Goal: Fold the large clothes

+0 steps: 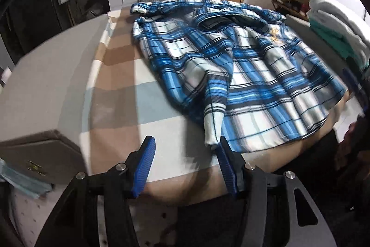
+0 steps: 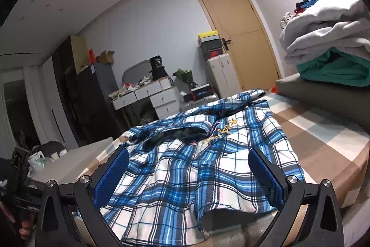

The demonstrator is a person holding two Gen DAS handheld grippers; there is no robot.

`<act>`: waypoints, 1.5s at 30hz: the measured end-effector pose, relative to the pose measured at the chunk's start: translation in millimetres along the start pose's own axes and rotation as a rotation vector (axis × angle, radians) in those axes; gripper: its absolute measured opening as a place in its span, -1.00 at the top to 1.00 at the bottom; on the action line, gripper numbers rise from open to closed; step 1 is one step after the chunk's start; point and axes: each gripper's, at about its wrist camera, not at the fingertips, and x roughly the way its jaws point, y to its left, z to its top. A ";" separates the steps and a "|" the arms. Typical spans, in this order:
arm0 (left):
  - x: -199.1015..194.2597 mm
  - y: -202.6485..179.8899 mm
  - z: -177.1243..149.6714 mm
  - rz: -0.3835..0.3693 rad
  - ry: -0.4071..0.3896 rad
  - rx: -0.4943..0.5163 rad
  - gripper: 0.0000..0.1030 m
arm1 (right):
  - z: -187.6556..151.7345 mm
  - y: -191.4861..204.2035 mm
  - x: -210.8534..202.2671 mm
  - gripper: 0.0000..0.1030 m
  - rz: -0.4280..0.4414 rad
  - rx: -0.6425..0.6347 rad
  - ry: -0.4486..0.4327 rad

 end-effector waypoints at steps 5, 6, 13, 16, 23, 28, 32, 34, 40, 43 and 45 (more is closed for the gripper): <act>-5.5 7.9 -4.3 0.016 -0.005 -0.009 0.06 | 0.5 -1.7 1.5 -1.00 -0.003 0.016 0.007; -5.6 8.0 -4.8 0.011 -0.006 -0.012 0.06 | 0.4 -1.4 1.4 -1.00 -0.003 0.016 0.007; 8.2 -7.8 2.7 -0.025 -0.011 -0.025 0.06 | 0.1 0.5 0.1 -1.00 -0.006 0.008 0.005; 8.4 -25.0 10.2 -0.009 -0.031 0.030 0.06 | 0.2 -0.1 0.0 -1.00 -0.007 0.011 0.000; 16.9 -37.3 23.1 0.018 -0.016 0.061 0.28 | 0.1 -1.8 0.4 -1.00 -0.014 0.025 0.003; 13.7 -20.5 18.3 0.064 0.016 0.004 0.97 | -0.1 -2.2 -0.2 -1.00 -0.017 0.028 0.003; -10.6 -21.9 12.5 0.164 -0.039 0.034 0.98 | -0.9 -1.9 0.4 -1.00 -0.021 0.028 0.009; -14.3 -30.4 4.5 0.251 -0.029 0.101 0.98 | -0.8 -2.7 1.4 -1.00 -0.024 0.028 0.012; -2.3 -38.2 -16.4 0.282 -0.022 0.148 0.99 | 0.2 -1.2 4.1 -1.00 0.003 0.033 0.037; -9.4 -33.2 -10.8 0.250 -0.058 0.111 0.99 | 5.9 17.8 12.7 -1.00 0.179 0.004 0.142; -15.5 -29.5 -7.3 0.218 -0.082 0.085 0.99 | 7.9 48.9 19.7 -1.00 0.274 -0.104 0.226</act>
